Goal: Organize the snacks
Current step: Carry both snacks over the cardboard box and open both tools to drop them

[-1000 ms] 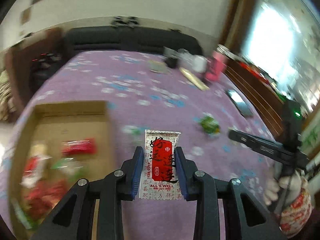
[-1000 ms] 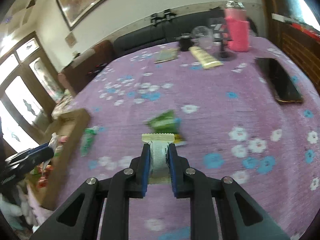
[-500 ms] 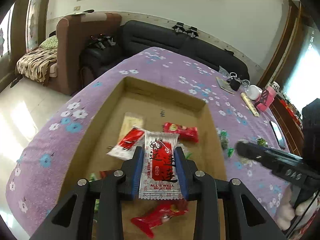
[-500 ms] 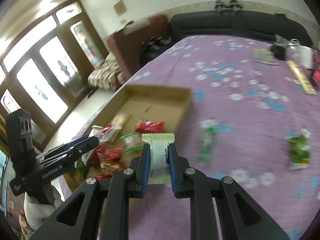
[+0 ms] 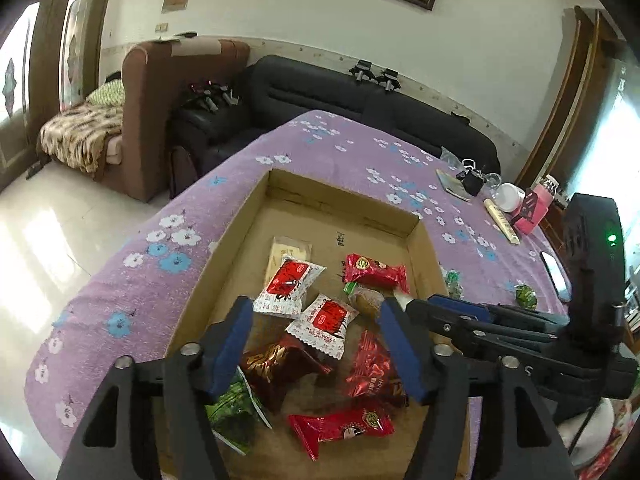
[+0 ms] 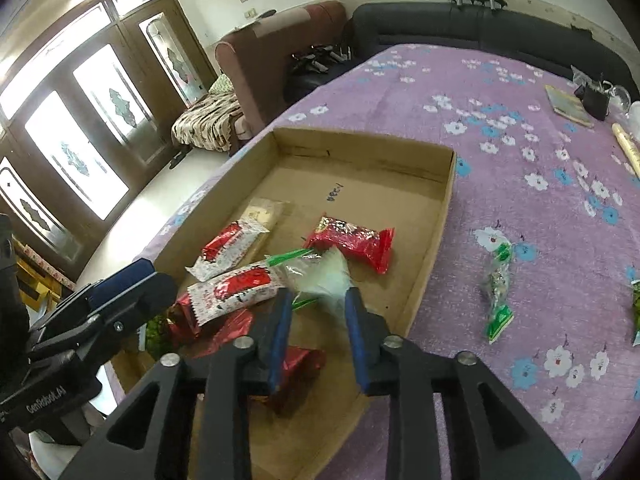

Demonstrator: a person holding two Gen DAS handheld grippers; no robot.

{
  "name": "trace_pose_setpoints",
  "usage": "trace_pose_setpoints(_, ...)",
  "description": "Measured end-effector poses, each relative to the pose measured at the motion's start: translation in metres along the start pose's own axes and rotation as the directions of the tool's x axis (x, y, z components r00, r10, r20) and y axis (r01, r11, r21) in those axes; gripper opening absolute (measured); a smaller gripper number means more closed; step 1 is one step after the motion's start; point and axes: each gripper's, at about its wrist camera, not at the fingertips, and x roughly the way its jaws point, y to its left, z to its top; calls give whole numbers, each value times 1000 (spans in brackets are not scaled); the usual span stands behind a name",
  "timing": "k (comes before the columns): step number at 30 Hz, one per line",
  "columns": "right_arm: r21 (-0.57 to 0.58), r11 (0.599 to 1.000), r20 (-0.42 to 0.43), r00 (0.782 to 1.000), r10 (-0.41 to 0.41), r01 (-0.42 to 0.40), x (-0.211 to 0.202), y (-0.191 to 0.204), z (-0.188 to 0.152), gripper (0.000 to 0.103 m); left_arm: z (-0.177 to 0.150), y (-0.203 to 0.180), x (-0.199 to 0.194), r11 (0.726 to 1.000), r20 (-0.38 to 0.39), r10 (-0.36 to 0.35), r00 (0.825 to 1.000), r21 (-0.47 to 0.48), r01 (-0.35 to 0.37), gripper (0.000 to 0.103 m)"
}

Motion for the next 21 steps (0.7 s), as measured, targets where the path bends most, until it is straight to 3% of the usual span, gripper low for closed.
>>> trace_pose_setpoints(4, 5, 1000, 36, 999, -1, 1, -17, -3, -3, 40, 1, -16, -8, 997, 25, 52, 998, 51, -54, 81)
trace_pose_setpoints(9, 46, 999, 69, 997, -15, 12, -39, -23, -12, 41, 1, -38, -18, 984, 77, 137, 988, 102, -144, 101)
trace_pose_setpoints(11, 67, 998, 80, 996, -25, 20, -47, -34, -17, 42, 2, -48, -20, 977, 85, 165, 983, 121, -175, 102)
trace_pose_setpoints(21, 189, 979, 131, 987, -98, 72, -91, -106, -41, 44, -3, -89, -17, 960, 58, 189, 980, 201, -197, 102)
